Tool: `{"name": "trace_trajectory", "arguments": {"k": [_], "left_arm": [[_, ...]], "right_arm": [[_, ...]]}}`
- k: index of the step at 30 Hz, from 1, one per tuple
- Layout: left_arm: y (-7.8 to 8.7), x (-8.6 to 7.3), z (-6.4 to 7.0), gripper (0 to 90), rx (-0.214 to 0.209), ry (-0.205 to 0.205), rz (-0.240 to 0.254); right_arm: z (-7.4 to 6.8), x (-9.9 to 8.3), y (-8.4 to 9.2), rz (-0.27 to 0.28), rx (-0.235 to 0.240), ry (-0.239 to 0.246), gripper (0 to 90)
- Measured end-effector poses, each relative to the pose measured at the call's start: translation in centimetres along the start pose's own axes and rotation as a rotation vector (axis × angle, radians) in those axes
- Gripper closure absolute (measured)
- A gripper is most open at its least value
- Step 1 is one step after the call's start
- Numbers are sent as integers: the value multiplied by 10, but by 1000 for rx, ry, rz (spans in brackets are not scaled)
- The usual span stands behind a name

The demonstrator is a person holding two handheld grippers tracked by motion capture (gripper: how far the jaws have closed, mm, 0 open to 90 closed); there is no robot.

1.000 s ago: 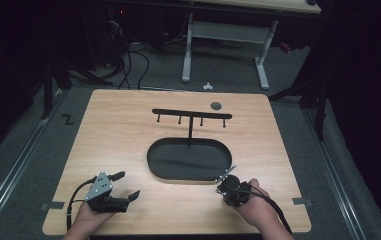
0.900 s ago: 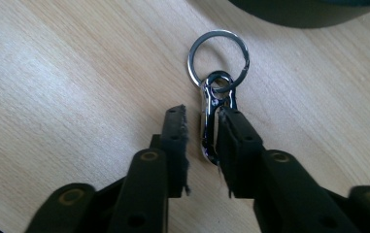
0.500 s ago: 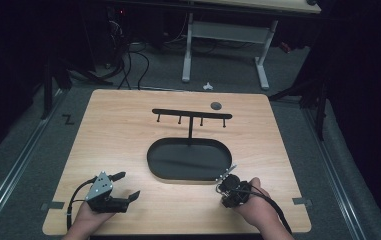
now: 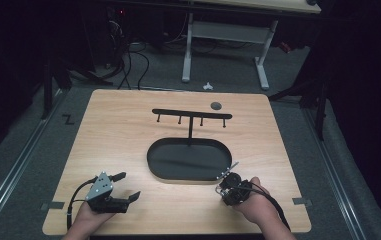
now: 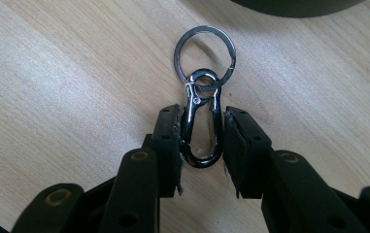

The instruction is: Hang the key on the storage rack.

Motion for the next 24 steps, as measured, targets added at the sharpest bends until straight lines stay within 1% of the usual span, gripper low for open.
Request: {"name": "trace_trajectory", "arguments": {"k": [2, 4, 5, 7, 9, 10, 12, 13, 16, 19, 20, 21, 22, 24], "left_arm": [[0, 0, 0, 147, -1, 0, -1], [0, 0, 0, 148, -2, 1, -1], [0, 0, 0, 147, -2, 0, -1], [0, 0, 0, 148, 0, 1, -1], [0, 0, 0, 148, 0, 2, -2], [0, 0, 0, 148, 0, 2, -2], [0, 0, 0, 148, 0, 2, -3], [0, 0, 0, 148, 1, 2, -3], [0, 0, 0, 148, 0, 3, -3], [0, 0, 0, 148, 0, 4, -1], [0, 0, 0, 148, 0, 4, -1], [0, 0, 0, 149, -1, 4, -1], [0, 0, 0, 148, -2, 4, -1], [0, 0, 0, 149, -2, 4, -1]], "right_arm": [[0, 0, 0, 5, -3, -10, 681], [1, -1, 0, 13, 5, -42, 683], [1, -2, 0, 19, 14, -65, 685], [2, -2, 0, 29, 19, -87, 686], [1, -2, 1, 23, 12, -90, 687], [3, -2, 1, 20, 11, -75, 687], [1, -3, 1, 6, 9, -98, 687], [1, -3, 1, 4, 10, -92, 687], [1, -4, 2, 3, 8, -89, 687], [1, -4, 2, 13, 25, -107, 686], [2, -4, 2, 11, 22, -98, 687], [2, -5, 2, 13, 19, -109, 687], [2, -5, 2, 17, 27, -115, 686], [2, -5, 2, 19, 30, -117, 687]]}}
Point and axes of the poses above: each handheld gripper's, and its own axes: y roughly backward along the jaws, x roughly out of its top, z roughly to its right, the point moved 9 cm from there along -y, roughly forward along the jaws, and after that the axes turned 13 degrees about z, right-handed, at the moved point
